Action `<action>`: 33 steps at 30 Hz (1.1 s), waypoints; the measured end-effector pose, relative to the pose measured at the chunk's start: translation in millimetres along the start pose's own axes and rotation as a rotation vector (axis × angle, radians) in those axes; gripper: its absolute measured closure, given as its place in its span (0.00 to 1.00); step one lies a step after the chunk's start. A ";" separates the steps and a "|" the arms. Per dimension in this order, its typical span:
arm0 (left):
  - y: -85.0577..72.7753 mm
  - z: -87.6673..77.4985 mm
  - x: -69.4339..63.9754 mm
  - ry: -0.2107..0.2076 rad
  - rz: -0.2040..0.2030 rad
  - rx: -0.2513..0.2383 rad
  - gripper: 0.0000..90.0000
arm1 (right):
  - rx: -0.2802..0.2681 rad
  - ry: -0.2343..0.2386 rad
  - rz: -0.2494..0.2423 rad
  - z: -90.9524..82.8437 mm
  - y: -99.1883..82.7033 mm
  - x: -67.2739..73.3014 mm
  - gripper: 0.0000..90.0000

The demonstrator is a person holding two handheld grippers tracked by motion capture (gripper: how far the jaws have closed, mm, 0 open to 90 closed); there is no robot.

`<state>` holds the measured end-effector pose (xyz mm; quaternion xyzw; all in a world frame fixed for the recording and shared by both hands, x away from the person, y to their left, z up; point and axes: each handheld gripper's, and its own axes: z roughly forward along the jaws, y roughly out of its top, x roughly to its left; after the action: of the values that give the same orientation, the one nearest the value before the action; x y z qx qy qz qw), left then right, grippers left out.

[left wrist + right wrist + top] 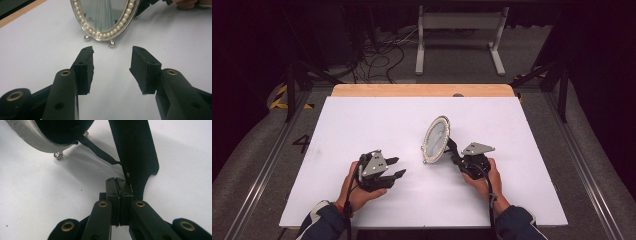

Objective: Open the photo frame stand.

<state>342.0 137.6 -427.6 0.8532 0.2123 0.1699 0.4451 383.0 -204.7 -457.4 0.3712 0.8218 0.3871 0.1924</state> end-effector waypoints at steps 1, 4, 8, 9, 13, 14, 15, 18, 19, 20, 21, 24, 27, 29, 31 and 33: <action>-5.8 -6.0 -0.2 0.006 -0.012 0.003 0.56 | 0.000 0.002 0.003 0.3 -0.1 -0.6 1.00; -13.9 -14.2 0.6 0.013 -0.021 0.011 0.55 | 0.004 -0.003 0.003 1.0 0.2 -1.0 1.00; -32.2 -30.5 2.3 0.063 -0.066 0.036 0.53 | 0.002 0.001 0.012 0.3 0.0 -2.2 0.97; -40.0 -35.6 1.4 0.063 -0.091 0.037 0.51 | -0.009 0.005 0.019 -3.3 -0.4 -0.1 0.94; -49.7 -41.1 -1.2 0.085 -0.097 0.054 0.45 | -0.043 0.016 0.011 -11.3 0.5 3.8 0.91; -51.0 -41.7 -1.4 0.091 -0.096 0.063 0.43 | -0.058 0.022 0.005 -14.2 1.2 6.4 0.91; -53.1 -42.1 -0.9 0.095 -0.094 0.068 0.43 | -0.063 0.026 -0.001 -15.4 1.6 7.9 0.91; -55.6 -42.0 -0.8 0.095 -0.102 0.069 0.39 | -0.078 0.043 -0.022 -18.6 3.5 15.2 0.89; -55.3 -42.3 -0.8 0.097 -0.095 0.069 0.39 | -0.085 0.047 -0.030 -19.8 4.1 17.6 0.88; -54.7 -42.8 -1.3 0.095 -0.097 0.062 0.38 | -0.090 0.049 -0.037 -20.6 4.6 19.2 0.88; -54.3 -43.3 -1.3 0.097 -0.090 0.055 0.38 | -0.096 0.055 -0.044 -21.6 5.2 21.7 0.88; -54.3 -43.2 -1.1 0.098 -0.088 0.054 0.36 | -0.100 0.068 -0.052 -22.8 5.9 25.6 0.84; -55.3 -41.2 0.1 0.094 -0.093 0.058 0.35 | -0.105 0.078 -0.057 -23.1 6.7 30.9 0.79; -55.5 -39.8 0.5 0.089 -0.093 0.062 0.35 | -0.108 0.083 -0.054 -22.0 7.8 33.7 0.75; -55.6 -38.1 0.7 0.085 -0.088 0.066 0.35 | -0.108 0.083 -0.049 -20.3 9.0 36.3 0.71; -55.6 -37.6 0.6 0.083 -0.086 0.068 0.34 | -0.108 0.085 -0.046 -19.5 9.6 37.5 0.69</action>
<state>312.8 192.3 -453.3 0.8500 0.2728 0.1784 0.4138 351.3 -181.8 -438.8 0.3245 0.8155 0.4417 0.1860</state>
